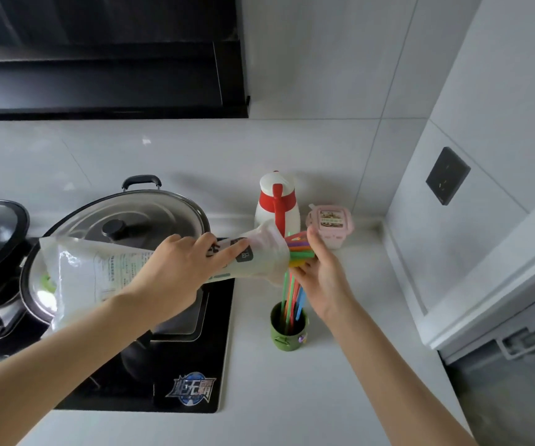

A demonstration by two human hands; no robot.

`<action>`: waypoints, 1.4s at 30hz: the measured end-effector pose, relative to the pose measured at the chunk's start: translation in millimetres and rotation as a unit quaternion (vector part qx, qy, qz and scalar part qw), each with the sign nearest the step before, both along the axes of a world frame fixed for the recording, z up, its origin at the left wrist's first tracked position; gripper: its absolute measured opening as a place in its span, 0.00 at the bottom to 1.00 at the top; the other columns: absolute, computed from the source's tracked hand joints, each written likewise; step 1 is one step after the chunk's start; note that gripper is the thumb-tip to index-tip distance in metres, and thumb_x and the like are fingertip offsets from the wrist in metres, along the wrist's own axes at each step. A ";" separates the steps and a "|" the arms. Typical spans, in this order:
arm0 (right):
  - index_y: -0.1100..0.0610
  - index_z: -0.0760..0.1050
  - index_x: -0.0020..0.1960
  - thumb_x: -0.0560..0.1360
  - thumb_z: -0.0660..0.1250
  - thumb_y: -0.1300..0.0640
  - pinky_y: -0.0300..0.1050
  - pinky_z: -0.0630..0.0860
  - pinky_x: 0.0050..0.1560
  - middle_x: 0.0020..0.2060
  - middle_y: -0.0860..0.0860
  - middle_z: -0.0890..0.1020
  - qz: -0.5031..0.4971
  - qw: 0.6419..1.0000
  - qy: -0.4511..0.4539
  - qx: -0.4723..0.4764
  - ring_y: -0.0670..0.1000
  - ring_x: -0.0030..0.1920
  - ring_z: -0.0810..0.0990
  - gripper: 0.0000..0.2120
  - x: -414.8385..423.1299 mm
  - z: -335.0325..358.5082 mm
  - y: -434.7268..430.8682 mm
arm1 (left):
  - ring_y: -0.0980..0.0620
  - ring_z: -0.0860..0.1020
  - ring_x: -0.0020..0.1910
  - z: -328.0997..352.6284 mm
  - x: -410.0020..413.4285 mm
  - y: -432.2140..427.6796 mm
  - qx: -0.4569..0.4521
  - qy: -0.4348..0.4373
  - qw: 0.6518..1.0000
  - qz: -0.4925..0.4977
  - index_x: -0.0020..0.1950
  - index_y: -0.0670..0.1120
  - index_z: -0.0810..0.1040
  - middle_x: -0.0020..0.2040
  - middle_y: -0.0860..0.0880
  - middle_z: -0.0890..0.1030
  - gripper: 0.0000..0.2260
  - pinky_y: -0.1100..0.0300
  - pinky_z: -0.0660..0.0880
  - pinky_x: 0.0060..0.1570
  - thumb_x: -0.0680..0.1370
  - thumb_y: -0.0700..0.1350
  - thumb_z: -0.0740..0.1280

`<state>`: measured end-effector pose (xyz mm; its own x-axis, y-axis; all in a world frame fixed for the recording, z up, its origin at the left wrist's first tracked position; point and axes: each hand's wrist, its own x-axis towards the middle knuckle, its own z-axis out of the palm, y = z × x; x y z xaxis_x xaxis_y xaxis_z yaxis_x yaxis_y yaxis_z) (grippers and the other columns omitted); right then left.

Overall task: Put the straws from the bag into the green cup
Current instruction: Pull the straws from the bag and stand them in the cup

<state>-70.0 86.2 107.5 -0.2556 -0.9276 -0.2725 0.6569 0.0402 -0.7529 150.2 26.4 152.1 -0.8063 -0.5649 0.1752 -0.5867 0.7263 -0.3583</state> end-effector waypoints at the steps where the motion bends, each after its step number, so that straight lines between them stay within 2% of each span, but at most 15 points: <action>1: 0.57 0.77 0.50 0.75 0.66 0.51 0.46 0.76 0.56 0.39 0.51 0.83 0.000 1.000 -0.007 0.009 0.50 0.45 0.81 0.11 2.0 2.6 -1.5 | 0.47 0.72 0.26 0.3 -3.6 -1.0 0.000 0.008 1.000 -0.005 0.71 0.50 0.58 0.39 0.43 0.76 0.47 0.54 0.72 0.26 0.55 0.32 0.71; 5: 0.58 0.76 0.47 0.77 0.64 0.53 0.57 0.74 0.56 0.39 0.54 0.82 -0.024 0.999 -0.023 0.017 0.54 0.43 0.80 0.08 4.1 8.7 -11.0 | 0.46 0.73 0.26 -5.3 -14.5 -0.9 0.014 0.026 0.999 -0.020 0.71 0.50 0.59 0.40 0.43 0.77 0.48 0.54 0.73 0.26 0.54 0.33 0.72; 7: 0.59 0.75 0.53 0.78 0.62 0.52 0.58 0.76 0.57 0.42 0.56 0.82 -0.045 0.998 -0.030 0.020 0.55 0.44 0.81 0.11 2.2 12.7 -14.6 | 0.46 0.74 0.26 -9.3 -15.9 1.0 0.024 0.044 0.999 -0.018 0.70 0.50 0.59 0.41 0.43 0.78 0.48 0.54 0.74 0.26 0.53 0.33 0.73; 10: 0.61 0.72 0.62 0.79 0.61 0.51 0.46 0.81 0.40 0.43 0.55 0.81 -0.090 0.995 -0.041 0.009 0.51 0.39 0.83 0.17 -6.2 15.6 -19.9 | 0.45 0.74 0.27 -14.8 -14.9 3.6 0.039 0.087 0.995 -0.004 0.69 0.50 0.62 0.42 0.43 0.78 0.47 0.54 0.75 0.27 0.53 0.33 0.74; 13: 0.61 0.73 0.59 0.79 0.60 0.52 0.38 0.79 0.30 0.43 0.54 0.81 -0.123 0.992 -0.021 0.001 0.47 0.33 0.83 0.15 -21.0 19.9 -22.7 | 0.44 0.74 0.28 -20.2 -11.7 6.4 0.059 0.122 0.991 0.006 0.70 0.50 0.62 0.43 0.44 0.79 0.46 0.54 0.76 0.28 0.55 0.32 0.73; 15: 0.61 0.74 0.56 0.78 0.63 0.52 0.38 0.80 0.33 0.47 0.58 0.82 -0.133 0.991 0.025 0.012 0.49 0.37 0.84 0.13 -28.3 25.6 -25.5 | 0.44 0.74 0.28 -22.2 -9.4 7.6 0.065 0.142 0.988 0.005 0.70 0.50 0.63 0.43 0.44 0.79 0.45 0.55 0.76 0.28 0.55 0.31 0.72; 19: 0.66 0.72 0.62 0.73 0.67 0.48 0.53 0.79 0.51 0.55 0.62 0.81 -0.140 0.982 0.115 0.051 0.61 0.53 0.82 0.25 -40.4 34.8 -37.4 | 0.44 0.74 0.28 -22.1 -8.2 10.0 0.065 0.181 0.981 -0.005 0.69 0.48 0.65 0.43 0.44 0.79 0.44 0.56 0.75 0.27 0.54 0.28 0.70; 23: 0.57 0.74 0.47 0.81 0.54 0.47 0.53 0.75 0.60 0.51 0.55 0.83 -0.136 0.988 0.071 -0.002 0.55 0.56 0.80 0.17 -47.3 48.2 -48.6 | 0.43 0.74 0.27 -25.8 -9.7 14.2 0.099 0.206 0.974 0.004 0.70 0.49 0.64 0.44 0.45 0.79 0.45 0.56 0.74 0.25 0.55 0.29 0.71; 26: 0.53 0.62 0.40 0.82 0.50 0.47 0.45 0.80 0.47 0.39 0.50 0.84 -0.191 0.980 0.033 -0.033 0.49 0.44 0.84 0.15 -50.3 59.2 -55.0 | 0.43 0.74 0.28 -30.9 -10.6 17.4 0.126 0.224 0.966 0.015 0.71 0.50 0.62 0.45 0.46 0.79 0.45 0.56 0.74 0.24 0.56 0.29 0.70; 29: 0.54 0.62 0.38 0.81 0.51 0.47 0.35 0.76 0.27 0.30 0.48 0.80 -0.253 0.967 0.018 -0.022 0.47 0.32 0.84 0.16 -55.8 68.9 -58.7 | 0.42 0.75 0.29 -36.7 -7.6 19.1 0.148 0.242 0.959 0.026 0.71 0.52 0.61 0.46 0.47 0.79 0.45 0.54 0.75 0.25 0.58 0.29 0.69; 31: 0.54 0.62 0.37 0.81 0.53 0.46 0.33 0.73 0.23 0.22 0.46 0.76 -0.274 0.961 0.016 -0.021 0.48 0.31 0.84 0.17 -61.3 73.2 -59.1 | 0.42 0.76 0.31 -40.1 -4.3 19.3 0.164 0.248 0.954 0.030 0.72 0.54 0.60 0.47 0.48 0.78 0.45 0.52 0.76 0.26 0.59 0.30 0.69; 34: 0.55 0.66 0.36 0.78 0.56 0.42 0.41 0.78 0.38 0.22 0.47 0.78 -0.253 0.966 0.048 -0.023 0.50 0.36 0.85 0.20 -60.6 77.9 -59.7 | 0.43 0.77 0.33 -43.1 -1.1 18.0 0.175 0.258 0.950 0.033 0.72 0.56 0.59 0.47 0.49 0.78 0.45 0.51 0.76 0.27 0.60 0.31 0.71; 37: 0.56 0.71 0.38 0.76 0.62 0.41 0.51 0.78 0.53 0.30 0.49 0.80 -0.205 0.977 0.028 -0.044 0.51 0.39 0.82 0.19 -51.6 79.1 -58.8 | 0.43 0.77 0.34 -44.9 -3.5 17.8 0.192 0.277 0.941 0.032 0.72 0.58 0.58 0.49 0.50 0.78 0.45 0.52 0.77 0.30 0.62 0.33 0.73; 39: 0.57 0.72 0.38 0.75 0.65 0.46 0.51 0.78 0.56 0.33 0.51 0.76 -0.173 0.982 -0.001 -0.073 0.50 0.38 0.79 0.15 -46.1 78.4 -59.2 | 0.43 0.78 0.37 -46.5 -6.4 18.0 0.202 0.295 0.934 0.029 0.71 0.59 0.58 0.52 0.50 0.79 0.43 0.52 0.77 0.32 0.64 0.34 0.73; 42: 0.58 0.71 0.40 0.73 0.67 0.53 0.43 0.80 0.48 0.33 0.51 0.72 -0.130 0.986 -0.019 -0.099 0.48 0.34 0.76 0.10 -42.1 77.1 -60.3 | 0.44 0.80 0.39 -47.4 -10.5 18.7 0.208 0.322 0.924 0.022 0.71 0.58 0.60 0.53 0.51 0.79 0.40 0.53 0.78 0.34 0.66 0.36 0.74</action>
<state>-112.1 25.9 184.6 -0.4848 -0.8681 -0.1068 0.6537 -0.2785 -0.7036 139.7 45.2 104.6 -0.5858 -0.7206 0.3708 -0.6130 0.6933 0.3789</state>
